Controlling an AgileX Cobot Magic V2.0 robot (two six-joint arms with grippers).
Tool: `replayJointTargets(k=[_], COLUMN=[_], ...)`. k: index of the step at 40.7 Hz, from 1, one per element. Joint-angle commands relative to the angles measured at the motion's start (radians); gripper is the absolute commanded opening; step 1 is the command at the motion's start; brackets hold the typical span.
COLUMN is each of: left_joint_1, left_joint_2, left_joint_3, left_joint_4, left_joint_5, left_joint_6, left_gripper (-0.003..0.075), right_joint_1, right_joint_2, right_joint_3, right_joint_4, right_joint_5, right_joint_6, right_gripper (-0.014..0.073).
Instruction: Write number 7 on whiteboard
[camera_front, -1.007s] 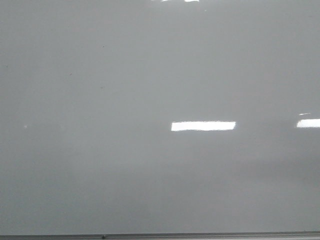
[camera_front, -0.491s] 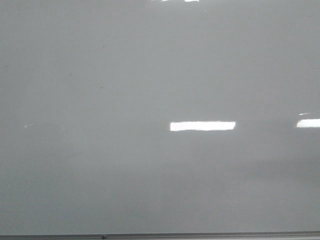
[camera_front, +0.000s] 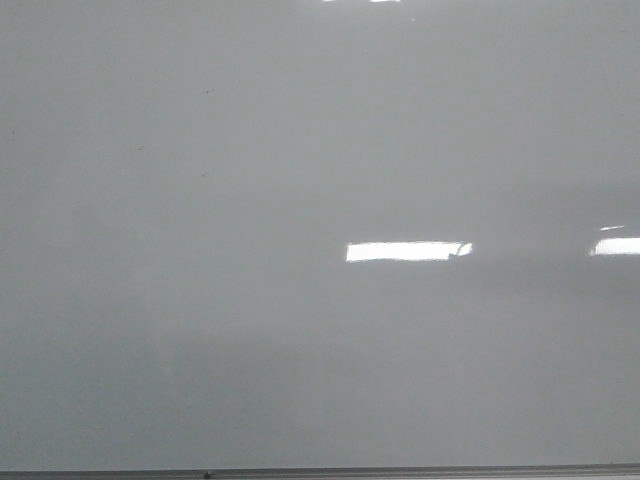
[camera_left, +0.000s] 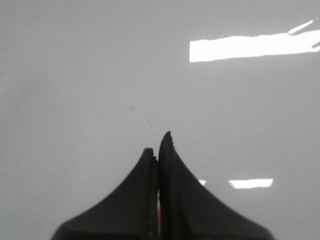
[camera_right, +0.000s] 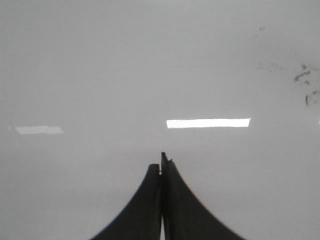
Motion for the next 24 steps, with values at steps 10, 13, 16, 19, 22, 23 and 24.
replayJointTargets(k=[10,13,16,19,22,23,24], left_joint_1=[-0.005,-0.005,-0.005,-0.005,-0.005,-0.005,-0.005], left_joint_2=[0.326,0.371,0.402,0.415,0.422,0.422,0.424], left_joint_3=[-0.248,-0.252,-0.252,-0.252,-0.252,-0.252,-0.25], left_joint_4=[0.019,0.019,0.019,0.019,0.019,0.019,0.019], left_joint_5=[0.144,0.137,0.132,0.13,0.13,0.13,0.13], left_joint_6=[-0.007,-0.007,-0.007,-0.007,-0.007,-0.007,-0.007], left_gripper=[-0.002,-0.002,-0.0019,0.0011,0.0127,0.0161,0.0235], right_joint_1=[0.001,0.001,0.001,0.001,0.001,0.001,0.001], right_joint_2=[0.291,0.323,0.337,0.339,0.339,0.339,0.339], right_joint_3=[-0.194,-0.194,-0.194,-0.193,-0.192,-0.192,-0.192], right_joint_4=[-0.003,-0.003,-0.003,-0.003,-0.003,-0.003,-0.003], right_joint_5=[-0.038,-0.048,-0.046,-0.04,-0.039,-0.039,-0.039], right_joint_6=[-0.003,-0.003,-0.003,-0.003,-0.003,-0.003,-0.003], right_gripper=[-0.0058,-0.0058,-0.0053,-0.0008,0.0094,0.014,0.0209])
